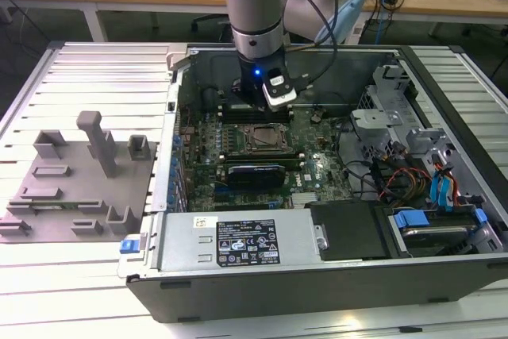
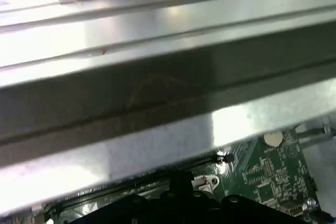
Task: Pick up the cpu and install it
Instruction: 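Install the first cpu locking lever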
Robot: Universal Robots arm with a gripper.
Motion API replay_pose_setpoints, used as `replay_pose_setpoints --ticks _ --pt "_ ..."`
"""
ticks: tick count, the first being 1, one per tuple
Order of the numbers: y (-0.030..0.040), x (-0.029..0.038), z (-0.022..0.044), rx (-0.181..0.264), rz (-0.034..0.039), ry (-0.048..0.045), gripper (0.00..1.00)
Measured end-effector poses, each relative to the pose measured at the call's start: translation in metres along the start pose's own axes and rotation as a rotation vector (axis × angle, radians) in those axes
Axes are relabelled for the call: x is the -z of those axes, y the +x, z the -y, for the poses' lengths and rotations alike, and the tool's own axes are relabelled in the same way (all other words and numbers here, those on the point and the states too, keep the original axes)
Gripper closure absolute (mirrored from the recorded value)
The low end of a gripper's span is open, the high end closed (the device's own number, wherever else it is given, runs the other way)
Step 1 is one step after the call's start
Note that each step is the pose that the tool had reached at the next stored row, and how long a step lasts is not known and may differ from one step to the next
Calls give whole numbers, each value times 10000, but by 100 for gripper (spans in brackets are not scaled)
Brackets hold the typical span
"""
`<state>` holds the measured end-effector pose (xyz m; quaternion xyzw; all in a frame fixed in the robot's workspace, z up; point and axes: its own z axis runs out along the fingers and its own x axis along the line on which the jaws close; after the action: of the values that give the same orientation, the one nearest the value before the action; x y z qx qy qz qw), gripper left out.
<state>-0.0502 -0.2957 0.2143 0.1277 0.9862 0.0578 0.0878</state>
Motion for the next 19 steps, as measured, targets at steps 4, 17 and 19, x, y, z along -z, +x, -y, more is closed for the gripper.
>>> replay_pose_setpoints --ticks 4,17,19 --pt "-8 3 13 58 -50 750 89" --pt "-48 6 117 533 -604 1553 89" --pt "-83 13 248 536 -620 1555 89"
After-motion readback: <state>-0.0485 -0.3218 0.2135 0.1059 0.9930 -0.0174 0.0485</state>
